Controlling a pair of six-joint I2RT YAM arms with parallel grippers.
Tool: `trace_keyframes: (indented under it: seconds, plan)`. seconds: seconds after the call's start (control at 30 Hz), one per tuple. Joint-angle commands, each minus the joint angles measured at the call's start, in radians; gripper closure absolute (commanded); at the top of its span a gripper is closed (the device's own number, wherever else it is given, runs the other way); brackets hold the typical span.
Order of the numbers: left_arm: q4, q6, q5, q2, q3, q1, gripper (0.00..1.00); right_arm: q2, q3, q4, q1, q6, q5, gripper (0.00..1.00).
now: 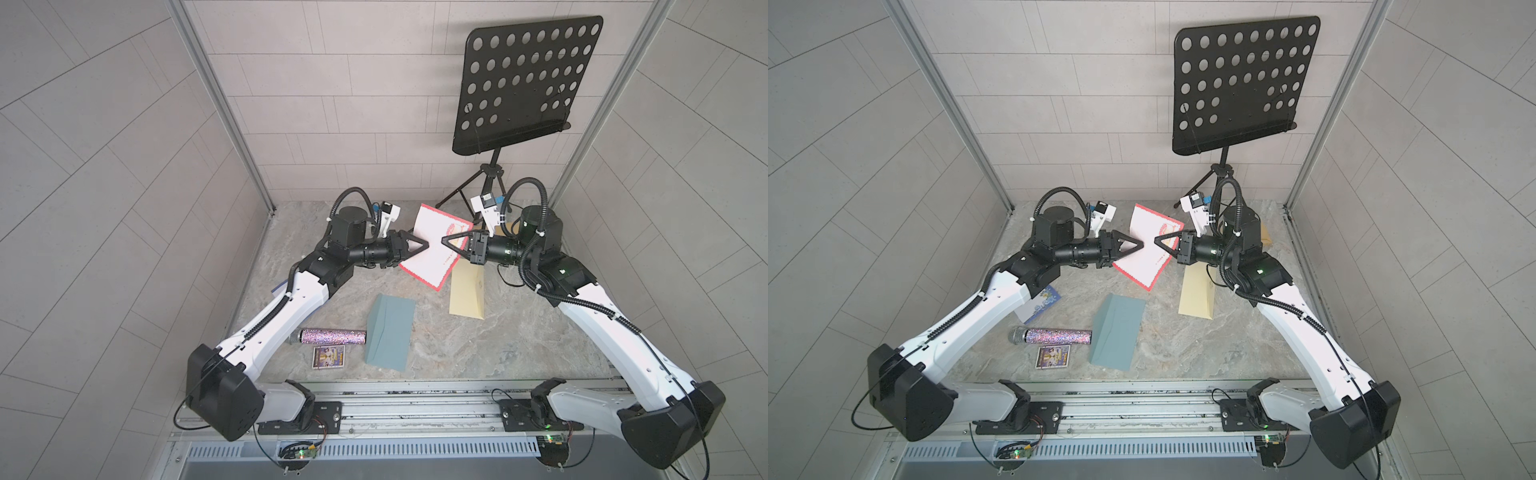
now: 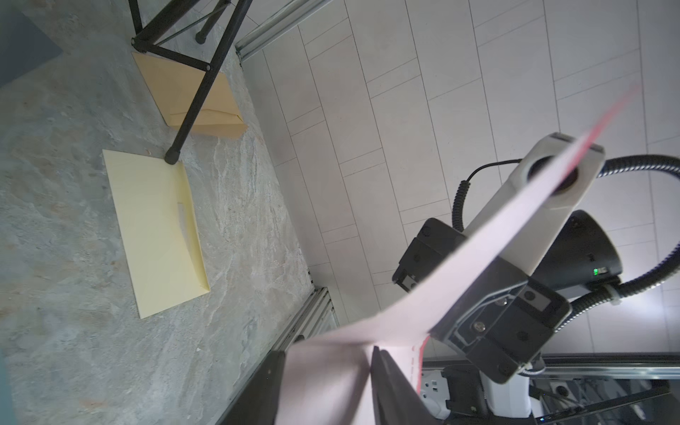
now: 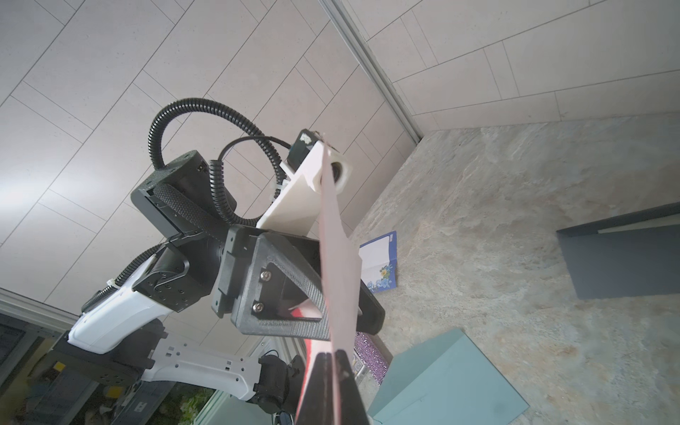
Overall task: Take the letter paper out of the envelope
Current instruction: Unfold the letter paper.
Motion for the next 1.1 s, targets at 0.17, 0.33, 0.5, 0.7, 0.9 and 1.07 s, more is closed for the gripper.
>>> trace_keyframes:
  seconds: [0.17, 0.33, 0.5, 0.7, 0.9, 1.07]
  plan:
    - [0.064, -0.036, -0.007, -0.042, -0.021, -0.003, 0.97, 0.043, -0.008, 0.034, -0.014, 0.094, -0.02, 1.0]
    - [0.118, -0.122, -0.077, -0.065, -0.047, -0.003, 1.0, 0.063, 0.008, -0.027, -0.02, 0.112, 0.034, 0.75]
    - [0.2, -0.24, -0.185, -0.086, -0.077, -0.003, 1.0, 0.031, -0.081, 0.123, -0.008, 0.24, 0.05, 0.46]
    - [0.278, -0.306, -0.168, -0.05, -0.093, -0.004, 1.0, 0.034, -0.15, 0.286, 0.009, 0.367, 0.102, 0.47]
    - [0.319, -0.334, -0.168, -0.036, -0.101, -0.007, 1.0, 0.063, -0.13, 0.326, 0.02, 0.386, 0.125, 0.49]
    - [0.319, -0.333, -0.172, -0.036, -0.108, -0.007, 1.0, 0.08, -0.127, 0.357, 0.021, 0.414, 0.125, 0.58]
